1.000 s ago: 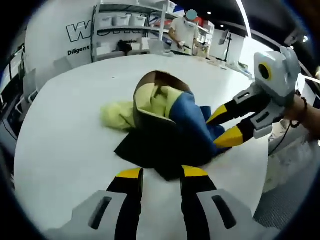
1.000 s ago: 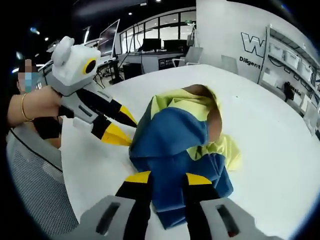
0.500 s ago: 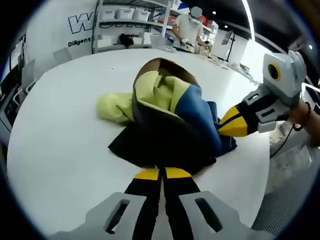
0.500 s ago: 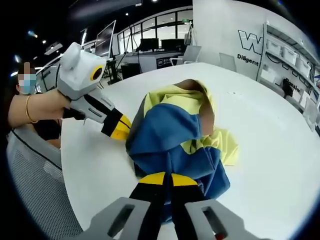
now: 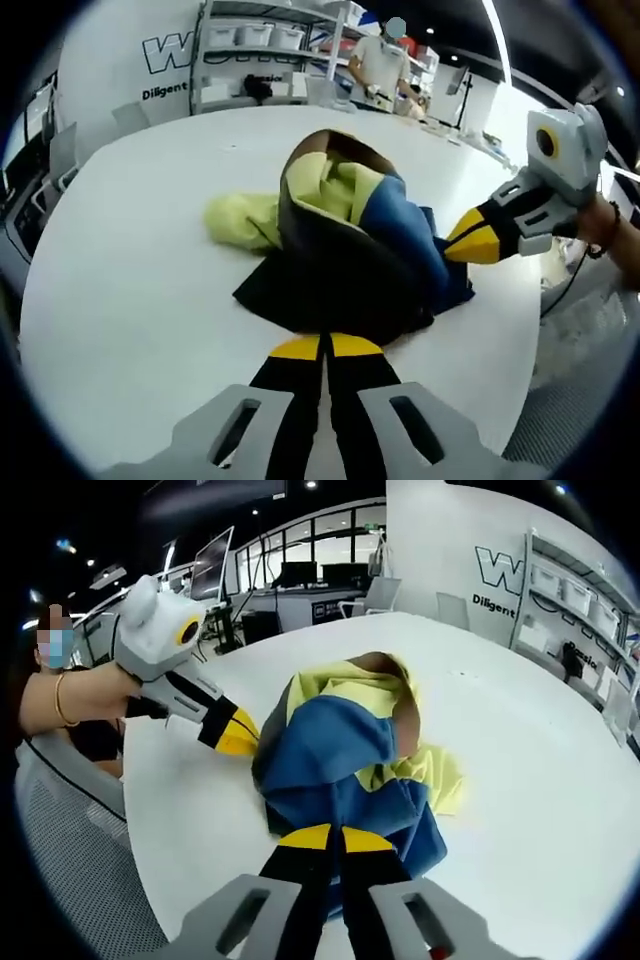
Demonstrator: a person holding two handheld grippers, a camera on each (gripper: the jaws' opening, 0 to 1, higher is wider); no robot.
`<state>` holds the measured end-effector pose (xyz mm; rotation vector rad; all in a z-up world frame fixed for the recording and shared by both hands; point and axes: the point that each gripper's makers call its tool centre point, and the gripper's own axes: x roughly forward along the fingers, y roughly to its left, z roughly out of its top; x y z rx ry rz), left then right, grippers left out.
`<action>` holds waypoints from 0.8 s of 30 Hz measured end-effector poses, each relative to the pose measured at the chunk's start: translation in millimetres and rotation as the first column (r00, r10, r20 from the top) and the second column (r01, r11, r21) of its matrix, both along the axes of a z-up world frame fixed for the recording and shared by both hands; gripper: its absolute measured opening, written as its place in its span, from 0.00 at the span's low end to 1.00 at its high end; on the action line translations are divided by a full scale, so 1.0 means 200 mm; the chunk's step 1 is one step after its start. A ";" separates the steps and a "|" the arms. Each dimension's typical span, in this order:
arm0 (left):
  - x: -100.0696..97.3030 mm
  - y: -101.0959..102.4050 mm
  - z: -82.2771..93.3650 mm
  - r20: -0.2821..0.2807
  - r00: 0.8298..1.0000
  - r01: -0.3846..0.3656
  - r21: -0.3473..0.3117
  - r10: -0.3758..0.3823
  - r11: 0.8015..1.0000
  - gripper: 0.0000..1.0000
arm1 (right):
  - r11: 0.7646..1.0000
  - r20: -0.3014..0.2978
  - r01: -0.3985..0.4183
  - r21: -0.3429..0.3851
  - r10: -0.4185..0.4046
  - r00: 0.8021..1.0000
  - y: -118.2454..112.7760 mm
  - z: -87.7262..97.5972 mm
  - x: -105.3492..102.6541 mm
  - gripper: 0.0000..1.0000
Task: Fold the garment on the visible template until the final outline fits inside the template.
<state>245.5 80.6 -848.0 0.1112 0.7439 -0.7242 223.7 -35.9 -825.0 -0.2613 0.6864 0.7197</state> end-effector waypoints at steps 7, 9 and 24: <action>0.04 0.06 0.07 0.053 0.998 -0.034 -0.015 0.035 0.999 0.00 | 0.999 0.031 0.047 -0.007 -0.047 0.998 -0.08 0.07 0.04 0.00; 0.05 0.08 0.09 0.059 0.997 -0.047 -0.023 0.048 0.999 0.00 | 0.998 0.041 0.063 -0.010 -0.063 0.997 -0.11 0.09 0.06 0.00; 0.07 0.14 0.22 0.137 0.989 -0.047 0.003 0.047 0.999 0.00 | 0.984 0.114 0.174 -0.028 -0.170 0.979 -0.33 0.25 0.16 0.00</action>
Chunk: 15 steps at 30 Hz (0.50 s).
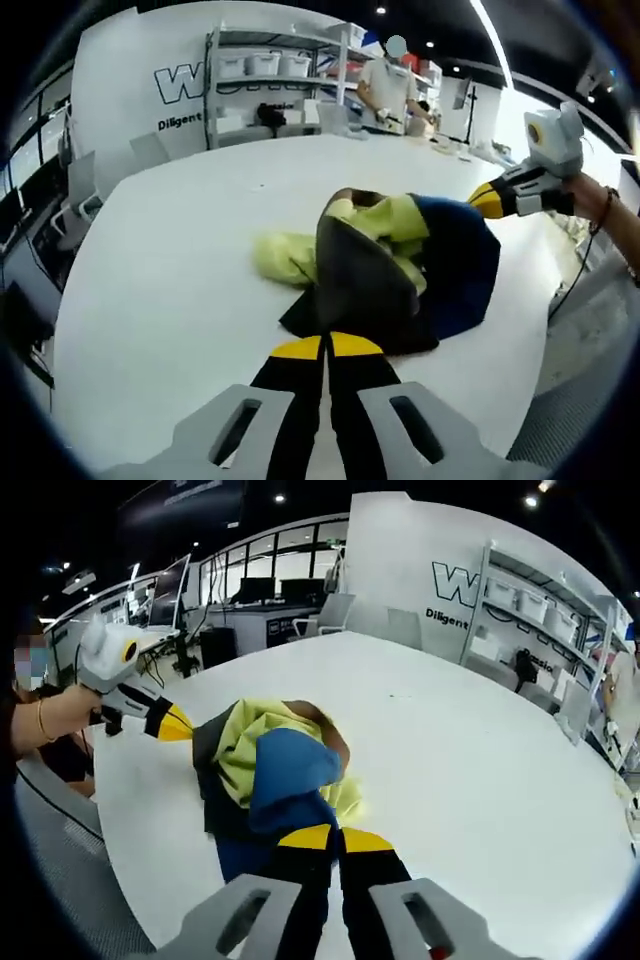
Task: Fold the garment on the visible template until the final outline fits inside the template.
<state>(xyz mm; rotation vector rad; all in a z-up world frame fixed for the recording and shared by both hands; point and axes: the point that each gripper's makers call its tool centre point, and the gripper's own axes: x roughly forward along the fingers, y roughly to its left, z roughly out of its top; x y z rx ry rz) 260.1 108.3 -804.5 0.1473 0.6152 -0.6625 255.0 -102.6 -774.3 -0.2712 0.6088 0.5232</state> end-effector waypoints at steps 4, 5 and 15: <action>0.00 0.04 0.05 0.022 1.000 -0.012 0.012 0.011 1.000 0.00 | 1.000 -0.006 0.025 0.012 -0.025 1.000 -0.03 0.05 0.00 0.00; -0.01 0.05 0.07 0.020 1.000 -0.021 0.005 0.021 1.000 0.00 | 0.999 0.004 0.024 0.024 -0.024 1.000 -0.02 0.07 -0.01 0.00; -0.01 0.16 0.15 0.047 0.997 -0.059 0.052 0.057 0.997 0.00 | 0.999 0.032 0.045 0.012 -0.046 0.998 -0.06 0.15 0.02 0.00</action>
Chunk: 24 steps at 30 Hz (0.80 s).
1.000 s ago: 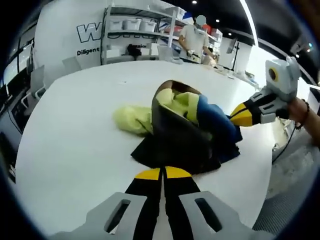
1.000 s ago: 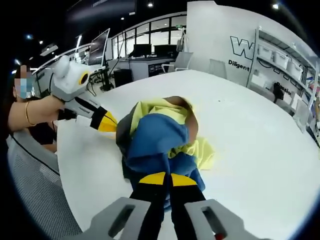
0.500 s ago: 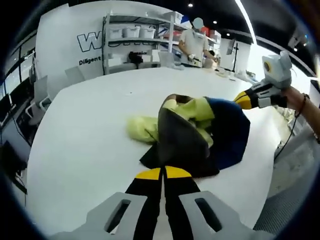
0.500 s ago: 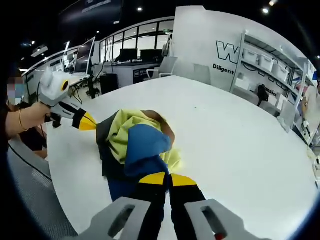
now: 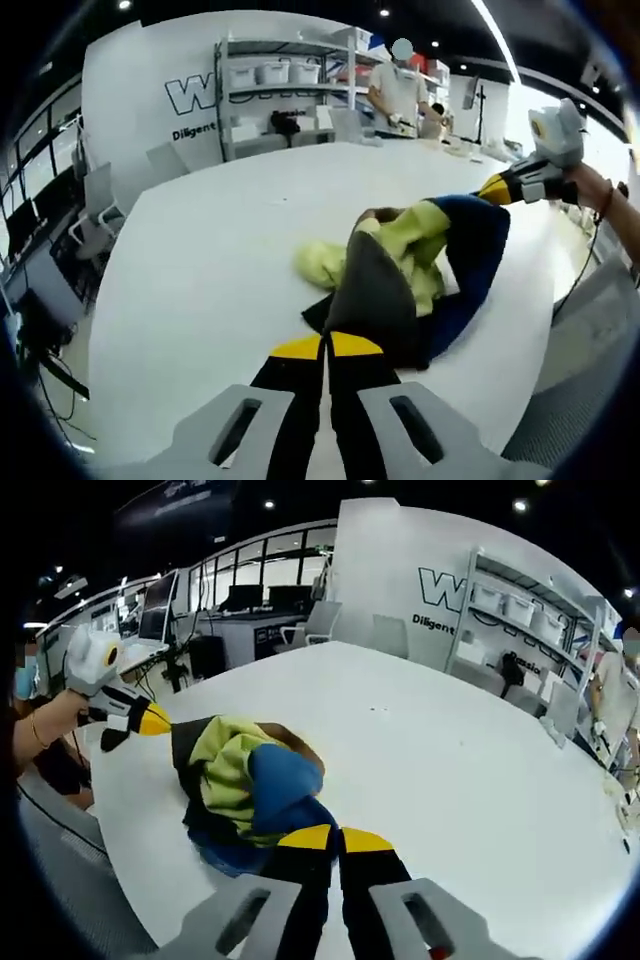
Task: Fold the garment on the visible template until the final outline fits inside the template.
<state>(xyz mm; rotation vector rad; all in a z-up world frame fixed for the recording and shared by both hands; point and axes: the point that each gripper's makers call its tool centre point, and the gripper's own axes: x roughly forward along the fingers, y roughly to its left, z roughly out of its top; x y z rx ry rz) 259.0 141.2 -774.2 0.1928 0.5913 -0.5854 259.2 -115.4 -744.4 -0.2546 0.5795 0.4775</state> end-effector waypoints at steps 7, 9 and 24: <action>0.00 0.09 0.05 0.012 0.999 -0.037 0.009 0.037 0.999 0.00 | 0.999 0.005 0.035 -0.017 -0.035 0.999 -0.07 0.02 -0.01 0.00; 0.00 0.09 0.07 0.021 0.999 -0.040 0.002 0.040 0.999 0.00 | 0.999 0.013 0.043 -0.014 -0.043 0.999 -0.09 0.04 -0.02 0.00; 0.06 0.23 0.20 0.103 0.990 -0.098 0.031 0.094 0.995 0.00 | 0.989 0.094 0.136 -0.058 -0.130 0.987 -0.20 0.13 0.03 0.00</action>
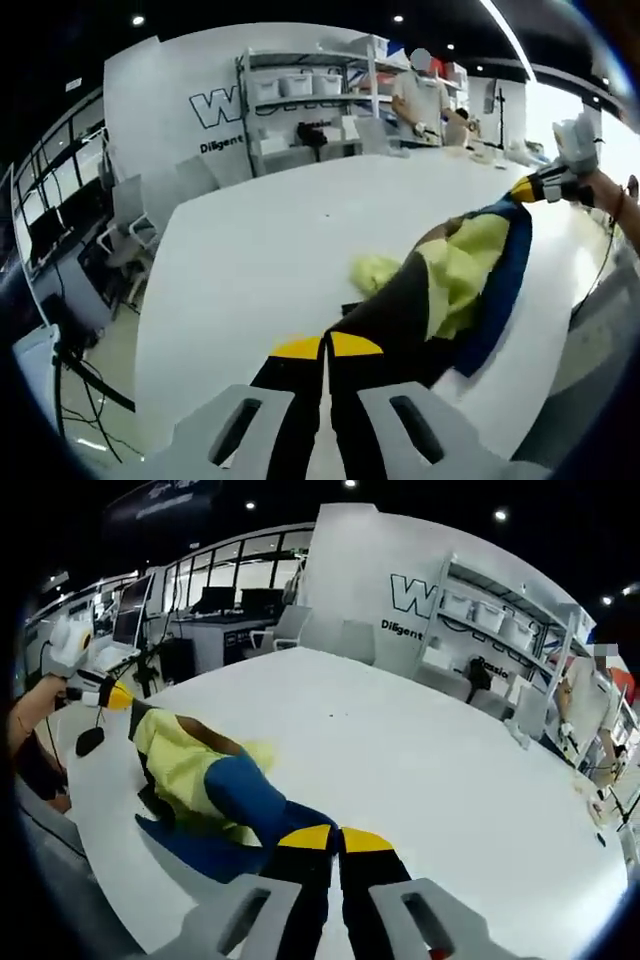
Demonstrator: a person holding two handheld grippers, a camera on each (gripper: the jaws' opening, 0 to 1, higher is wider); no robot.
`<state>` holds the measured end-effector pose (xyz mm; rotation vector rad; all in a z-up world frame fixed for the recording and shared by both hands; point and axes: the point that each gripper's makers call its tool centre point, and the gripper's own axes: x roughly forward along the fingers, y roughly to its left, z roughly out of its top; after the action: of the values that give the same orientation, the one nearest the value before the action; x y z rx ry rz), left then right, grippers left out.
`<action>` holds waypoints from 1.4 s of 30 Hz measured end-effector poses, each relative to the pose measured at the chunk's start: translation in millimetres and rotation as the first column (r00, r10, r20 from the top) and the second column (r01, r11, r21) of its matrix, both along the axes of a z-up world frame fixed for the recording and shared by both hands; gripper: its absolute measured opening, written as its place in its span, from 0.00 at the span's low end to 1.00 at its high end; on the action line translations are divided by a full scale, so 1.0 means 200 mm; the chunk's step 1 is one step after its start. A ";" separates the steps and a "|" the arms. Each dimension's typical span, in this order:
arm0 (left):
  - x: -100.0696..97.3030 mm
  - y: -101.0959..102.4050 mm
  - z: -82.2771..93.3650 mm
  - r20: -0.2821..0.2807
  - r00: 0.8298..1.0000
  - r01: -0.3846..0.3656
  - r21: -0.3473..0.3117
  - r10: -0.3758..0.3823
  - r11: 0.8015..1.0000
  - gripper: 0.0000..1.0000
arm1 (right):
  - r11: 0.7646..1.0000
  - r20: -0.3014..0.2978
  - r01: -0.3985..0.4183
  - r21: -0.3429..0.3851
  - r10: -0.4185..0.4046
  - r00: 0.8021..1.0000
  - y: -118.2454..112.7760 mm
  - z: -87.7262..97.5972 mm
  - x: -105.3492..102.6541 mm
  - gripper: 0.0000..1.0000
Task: Fold the garment on the visible template until the final outline fits inside the template.
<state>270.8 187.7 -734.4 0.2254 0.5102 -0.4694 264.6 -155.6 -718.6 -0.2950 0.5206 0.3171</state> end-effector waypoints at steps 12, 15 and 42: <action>-0.05 0.04 -0.07 -0.036 0.999 0.004 0.027 -0.003 1.000 0.00 | 0.997 -0.037 0.074 -0.015 -0.074 0.997 -0.09 -0.09 -0.05 0.00; -0.08 0.02 -0.11 -0.057 0.998 0.021 0.042 -0.019 0.999 0.00 | 0.997 -0.086 0.070 -0.038 -0.073 0.994 -0.10 -0.15 -0.09 0.00; -0.31 0.03 -0.51 -0.336 0.942 0.024 0.064 -0.001 0.998 0.00 | 0.994 -0.347 0.108 -0.003 -0.102 0.932 -0.15 -0.59 -0.29 0.00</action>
<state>208.2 193.5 -835.6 0.2140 0.8606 -0.5069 206.6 -185.7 -836.8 -0.1945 0.8797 0.2699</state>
